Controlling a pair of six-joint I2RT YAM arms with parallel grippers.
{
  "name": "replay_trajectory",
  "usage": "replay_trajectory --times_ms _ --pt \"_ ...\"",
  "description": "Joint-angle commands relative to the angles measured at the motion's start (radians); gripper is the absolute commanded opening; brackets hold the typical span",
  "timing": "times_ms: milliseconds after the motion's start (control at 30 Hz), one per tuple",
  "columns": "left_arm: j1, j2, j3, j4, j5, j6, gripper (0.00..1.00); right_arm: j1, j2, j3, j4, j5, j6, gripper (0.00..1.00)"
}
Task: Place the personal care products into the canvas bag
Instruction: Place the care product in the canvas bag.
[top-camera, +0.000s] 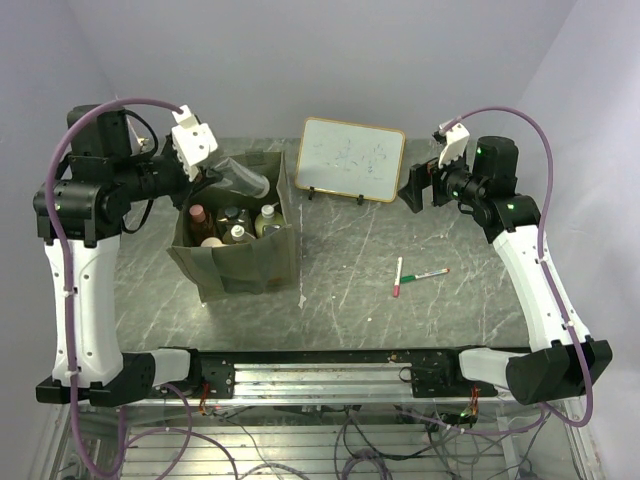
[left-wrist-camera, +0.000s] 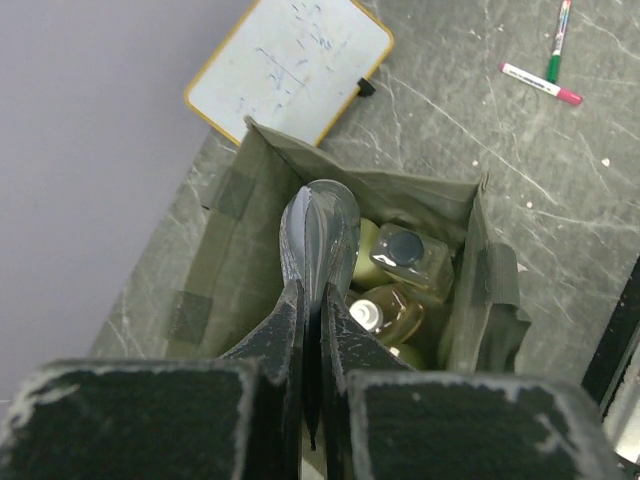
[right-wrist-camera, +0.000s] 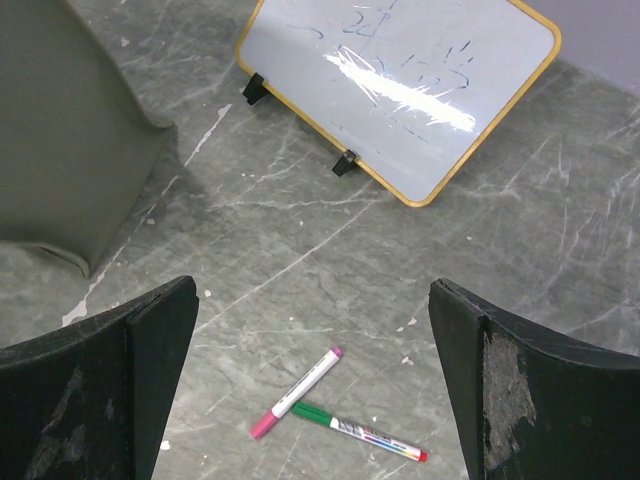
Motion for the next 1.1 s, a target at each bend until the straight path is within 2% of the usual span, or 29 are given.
replay_trajectory --times_ms 0,400,600,767,1067 --pt "0.011 -0.038 -0.034 0.029 0.009 0.044 0.07 0.002 -0.018 0.011 0.02 -0.014 0.018 1.0" --pt "0.01 0.002 -0.085 0.031 0.0 -0.012 0.07 0.002 -0.037 -0.009 0.024 -0.014 0.027 1.0" --pt "-0.005 0.078 0.002 -0.084 -0.067 0.03 0.07 0.002 -0.026 -0.002 0.023 -0.015 0.023 1.0" --pt "-0.029 0.087 0.002 -0.11 -0.176 0.038 0.07 0.002 -0.027 -0.011 0.024 -0.015 0.021 1.0" --pt "-0.084 0.103 -0.077 -0.038 -0.227 -0.019 0.07 0.001 -0.017 -0.023 0.031 -0.013 0.015 1.0"
